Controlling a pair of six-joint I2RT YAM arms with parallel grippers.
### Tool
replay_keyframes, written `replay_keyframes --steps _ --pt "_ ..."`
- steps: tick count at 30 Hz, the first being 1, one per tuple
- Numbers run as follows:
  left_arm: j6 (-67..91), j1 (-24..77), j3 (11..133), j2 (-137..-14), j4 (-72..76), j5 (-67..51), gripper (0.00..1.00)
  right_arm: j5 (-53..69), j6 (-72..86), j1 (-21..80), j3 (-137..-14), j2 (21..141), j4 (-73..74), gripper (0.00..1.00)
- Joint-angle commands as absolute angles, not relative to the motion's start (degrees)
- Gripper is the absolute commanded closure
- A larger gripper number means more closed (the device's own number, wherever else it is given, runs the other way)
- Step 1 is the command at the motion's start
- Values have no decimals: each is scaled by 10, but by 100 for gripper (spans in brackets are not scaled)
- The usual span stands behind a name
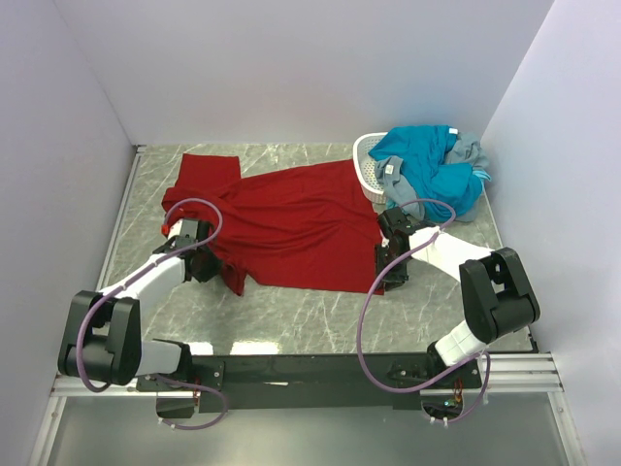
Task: Fold and stack the t-shirts
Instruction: Flatten the tshirt out
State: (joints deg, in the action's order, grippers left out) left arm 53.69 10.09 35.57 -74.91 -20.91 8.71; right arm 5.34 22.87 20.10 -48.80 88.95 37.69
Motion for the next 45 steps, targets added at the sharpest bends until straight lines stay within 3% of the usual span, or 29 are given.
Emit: replay_keyframes --steps 1,16,28,31,32,34,45 --pt "532 98 367 -736 -223 104 84 45 228 199 -495 871 378 61" --pt "527 82 406 -634 -369 113 84 42 232 198 -483 851 385 59" --pt "545 71 352 -592 -365 84 75 47 235 198 -466 841 382 57" --pt "549 70 350 -584 -366 87 81 46 235 198 -461 838 381 57" --pt "550 70 353 -582 -371 90 90 46 235 198 -461 837 381 57" --pt "555 70 359 -571 -383 106 99 45 236 198 -457 834 381 58" --pt "603 68 421 -498 -481 180 99 55 234 198 -442 833 361 56"
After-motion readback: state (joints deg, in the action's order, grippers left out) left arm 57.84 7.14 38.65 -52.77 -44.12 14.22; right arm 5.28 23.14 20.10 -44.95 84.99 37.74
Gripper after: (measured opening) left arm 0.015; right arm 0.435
